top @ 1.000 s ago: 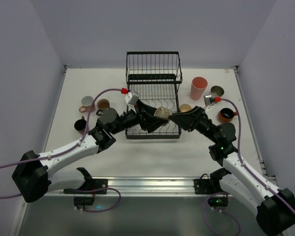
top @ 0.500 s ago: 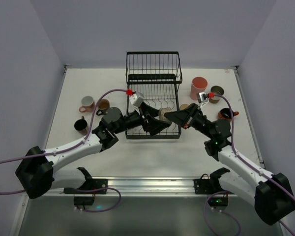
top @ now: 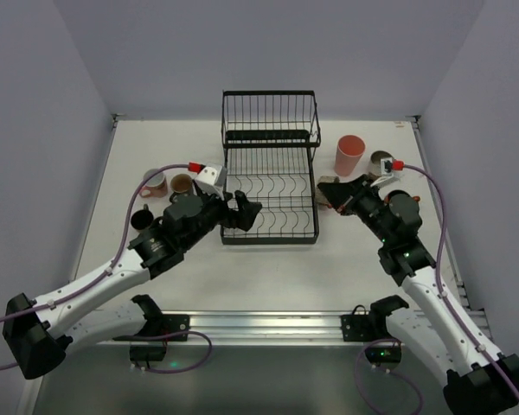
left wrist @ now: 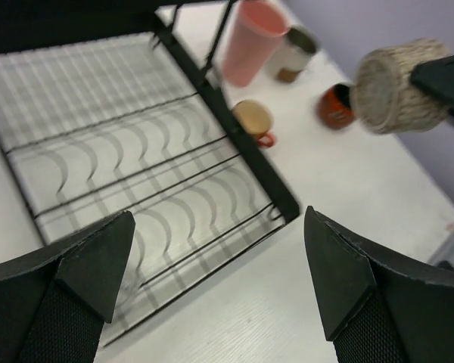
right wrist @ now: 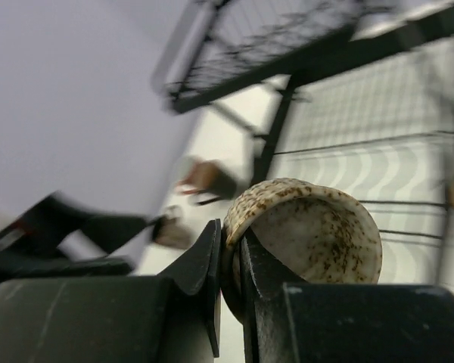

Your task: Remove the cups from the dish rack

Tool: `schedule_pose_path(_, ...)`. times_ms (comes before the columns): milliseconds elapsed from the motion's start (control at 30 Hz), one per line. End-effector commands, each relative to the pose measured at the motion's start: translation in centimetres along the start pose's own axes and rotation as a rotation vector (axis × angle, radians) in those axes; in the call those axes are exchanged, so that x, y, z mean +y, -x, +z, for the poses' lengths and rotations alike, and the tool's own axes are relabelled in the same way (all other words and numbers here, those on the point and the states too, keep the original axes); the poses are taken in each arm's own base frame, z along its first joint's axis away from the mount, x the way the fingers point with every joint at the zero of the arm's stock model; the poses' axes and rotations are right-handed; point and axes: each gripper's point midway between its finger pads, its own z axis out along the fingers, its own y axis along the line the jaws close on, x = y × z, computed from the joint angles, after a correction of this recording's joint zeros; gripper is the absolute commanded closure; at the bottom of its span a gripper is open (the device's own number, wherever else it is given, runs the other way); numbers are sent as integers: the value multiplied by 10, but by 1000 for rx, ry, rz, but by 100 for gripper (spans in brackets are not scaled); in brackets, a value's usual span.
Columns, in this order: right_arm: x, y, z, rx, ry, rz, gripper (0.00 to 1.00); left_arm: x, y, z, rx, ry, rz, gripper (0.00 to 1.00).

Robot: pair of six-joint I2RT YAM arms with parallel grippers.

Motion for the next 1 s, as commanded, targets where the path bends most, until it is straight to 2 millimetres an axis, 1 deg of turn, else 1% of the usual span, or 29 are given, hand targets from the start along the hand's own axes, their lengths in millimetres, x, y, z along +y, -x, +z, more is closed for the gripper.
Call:
schedule_pose_path(0, -117, 2, -26, -12, -477, -130, 100, 66, -37, -19, 123, 323, 59, 0)
schedule_pose_path(33, -132, 1, -29, -5, -525, -131, 100, 73, -42, -22, 130, 361, 62, 0)
schedule_pose_path(67, -144, 0, -32, 4, -564, -131, 100, 77, -48, -23, 140, 376, 57, 0)
schedule_pose_path(100, -167, -4, -34, 36, -634, -126, 100, 80, -54, -23, 147, 390, 47, 0)
schedule_pose_path(167, -186, -5, -33, 62, -702, -129, 100, 87, -65, -24, 170, 416, 45, 0)
schedule_pose_path(200, -205, -10, -34, 94, -763, -126, 100, 88, -70, -23, 182, 422, 42, 0)
schedule_pose_path(233, -210, -5, -31, 96, -784, -125, 100, 90, -73, -22, 189, 429, 44, 0)
schedule_pose_path(267, -216, -6, -28, 111, -803, -119, 100, 91, -77, -21, 202, 434, 49, 0)
schedule_pose_path(300, -221, 2, -25, 106, -819, -122, 100, 93, -78, -20, 206, 440, 51, 0)
schedule_pose_path(333, -236, -5, -23, 143, -858, -109, 100, 94, -79, -20, 208, 449, 54, 0)
schedule_pose_path(367, -243, -4, -21, 157, -879, -102, 100, 96, -81, -19, 212, 458, 57, 0)
schedule_pose_path(400, -246, 5, -17, 154, -892, -108, 100, 97, -81, -19, 212, 464, 58, 0)
schedule_pose_path(433, -262, -4, -18, 201, -938, -91, 100, 99, -81, -19, 211, 475, 64, 0)
schedule_pose_path(467, -266, -4, -17, 215, -955, -85, 100, 100, -81, -19, 212, 479, 64, 0)
schedule_pose_path(500, -271, 0, -14, 217, -966, -85, 100, 100, -81, -19, 211, 481, 68, 0)
schedule_pose_path(533, -275, -1, -13, 223, -978, -81, 100, 101, -81, -19, 209, 482, 68, 0)
schedule_pose_path(567, -284, -6, -13, 245, -997, -73, 100, 101, -82, -18, 213, 481, 71, 0)
schedule_pose_path(600, -284, 0, -8, 248, -997, -68, 100, 102, -84, -18, 216, 484, 75, 0)
schedule_pose_path(667, -292, -4, -8, 276, -1020, -60, 98, 103, -88, -15, 225, 490, 81, 0)
schedule_pose_path(700, -292, 3, -4, 266, -1021, -66, 98, 104, -88, -15, 227, 492, 86, 0)
schedule_pose_path(733, -295, 2, -4, 283, -1033, -63, 97, 104, -88, -13, 225, 492, 88, 0)
schedule_pose_path(767, -303, -3, -5, 310, -1052, -54, 95, 105, -91, -11, 233, 494, 95, 0)
schedule_pose_path(800, -303, 2, -1, 311, -1050, -46, 95, 105, -91, -10, 235, 494, 100, 0)
schedule_pose_path(867, -311, -6, -3, 356, -1058, -25, 93, 103, -91, -5, 236, 481, 105, 0)
schedule_pose_path(900, -312, -3, 0, 360, -1056, -24, 93, 99, -91, -1, 232, 461, 103, 1)
schedule_pose_path(967, -317, -7, -4, 382, -1079, -19, 92, 98, -91, 3, 235, 454, 106, 2)
